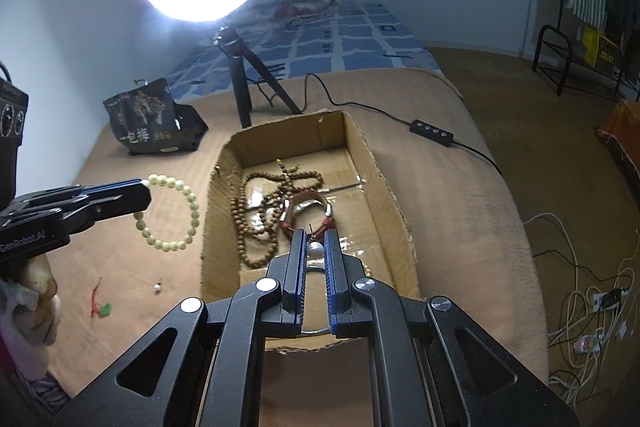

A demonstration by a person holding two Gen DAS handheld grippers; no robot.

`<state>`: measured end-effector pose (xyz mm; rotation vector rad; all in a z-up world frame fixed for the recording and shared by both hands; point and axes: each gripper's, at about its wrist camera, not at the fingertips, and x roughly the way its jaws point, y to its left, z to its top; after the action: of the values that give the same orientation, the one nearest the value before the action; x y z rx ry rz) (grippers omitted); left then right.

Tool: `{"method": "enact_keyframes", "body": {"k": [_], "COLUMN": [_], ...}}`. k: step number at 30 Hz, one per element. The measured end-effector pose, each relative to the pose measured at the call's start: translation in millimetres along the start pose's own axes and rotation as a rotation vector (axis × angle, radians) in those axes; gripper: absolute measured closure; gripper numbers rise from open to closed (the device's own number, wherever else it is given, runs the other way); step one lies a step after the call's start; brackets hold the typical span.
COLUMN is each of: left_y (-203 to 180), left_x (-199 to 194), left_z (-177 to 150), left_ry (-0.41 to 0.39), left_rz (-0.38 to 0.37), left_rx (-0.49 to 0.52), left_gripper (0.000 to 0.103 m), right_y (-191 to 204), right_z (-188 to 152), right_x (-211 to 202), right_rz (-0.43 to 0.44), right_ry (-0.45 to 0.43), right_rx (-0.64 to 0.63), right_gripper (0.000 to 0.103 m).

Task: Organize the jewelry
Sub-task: 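Carry the bracelet with the left tool while the right tool carries the earring to the box, then open the left tool to drop the bracelet while the right tool releases the earring into the box, then move the left tool to the green jade pendant while the right tool approaches the second pearl earring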

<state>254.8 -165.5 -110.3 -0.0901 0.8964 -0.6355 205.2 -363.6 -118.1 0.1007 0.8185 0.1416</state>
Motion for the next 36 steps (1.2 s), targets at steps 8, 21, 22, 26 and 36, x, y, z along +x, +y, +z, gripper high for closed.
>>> {"method": "enact_keyframes", "body": {"k": [8, 21, 22, 26, 36], "left_y": [-9.8, -22.5, -22.2, -20.0, -15.7], "left_x": [17.8, 23.5, 23.1, 21.1, 13.2], "left_z": [-1.3, -7.0, -7.1, -8.1, -13.8], "left_ry": [0.032, 0.063, 0.064, 0.063, 0.057], "left_rz": [-0.001, 0.03, 0.034, 0.048, 0.072], "left_rx": [0.015, 0.078, 0.079, 0.079, 0.081], "left_gripper": [0.098, 0.098, 0.098, 0.092, 0.081], "right_y": [-9.6, -7.4, -7.2, -6.2, -5.6], "right_z": [-2.8, -3.2, -2.8, -1.9, -1.4], "right_x": [3.0, 6.4, 5.8, 2.5, -2.7], "right_rz": [-0.005, -0.026, -0.028, -0.043, -0.068], "right_ry": [0.011, 0.013, 0.009, -0.01, -0.024], "right_rx": [0.013, 0.007, 0.006, 0.001, 0.004], "right_gripper": [0.096, 0.086, 0.077, 0.062, 0.05]}}
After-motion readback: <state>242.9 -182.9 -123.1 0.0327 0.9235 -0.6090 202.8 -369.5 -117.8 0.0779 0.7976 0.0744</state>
